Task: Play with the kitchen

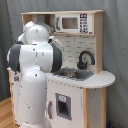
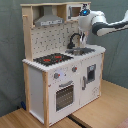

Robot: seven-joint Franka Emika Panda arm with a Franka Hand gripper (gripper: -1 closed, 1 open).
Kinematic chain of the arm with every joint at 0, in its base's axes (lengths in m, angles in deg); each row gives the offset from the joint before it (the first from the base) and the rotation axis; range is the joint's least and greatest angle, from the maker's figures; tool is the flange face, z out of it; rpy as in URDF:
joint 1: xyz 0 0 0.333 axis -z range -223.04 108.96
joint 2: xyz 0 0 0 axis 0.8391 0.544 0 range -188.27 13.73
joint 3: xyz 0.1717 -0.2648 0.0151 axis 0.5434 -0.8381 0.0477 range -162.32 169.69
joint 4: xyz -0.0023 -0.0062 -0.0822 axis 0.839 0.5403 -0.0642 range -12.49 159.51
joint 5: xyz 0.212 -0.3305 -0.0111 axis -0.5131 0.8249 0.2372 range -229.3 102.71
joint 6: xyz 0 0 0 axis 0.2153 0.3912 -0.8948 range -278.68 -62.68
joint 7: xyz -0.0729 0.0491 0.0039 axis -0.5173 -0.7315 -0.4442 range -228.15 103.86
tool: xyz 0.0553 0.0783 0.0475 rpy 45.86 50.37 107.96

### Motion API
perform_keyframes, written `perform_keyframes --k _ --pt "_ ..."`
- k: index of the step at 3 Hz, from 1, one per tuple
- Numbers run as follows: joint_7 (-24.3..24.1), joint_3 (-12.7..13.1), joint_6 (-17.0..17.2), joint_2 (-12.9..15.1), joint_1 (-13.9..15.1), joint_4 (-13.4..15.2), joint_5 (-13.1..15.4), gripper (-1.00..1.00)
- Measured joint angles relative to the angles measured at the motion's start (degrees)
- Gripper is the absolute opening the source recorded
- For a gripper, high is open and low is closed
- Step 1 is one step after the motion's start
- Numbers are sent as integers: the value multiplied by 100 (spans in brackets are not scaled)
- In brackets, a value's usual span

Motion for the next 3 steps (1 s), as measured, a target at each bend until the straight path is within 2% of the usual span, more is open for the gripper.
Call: perform_keyframes --k 1,2,3 --pt "-66 -383 -287 165 -1 133 -295 100" --pt "-23 -620 -754 145 -2 348 -399 100" --pt "381 -834 -1140 137 -6 382 -418 100"
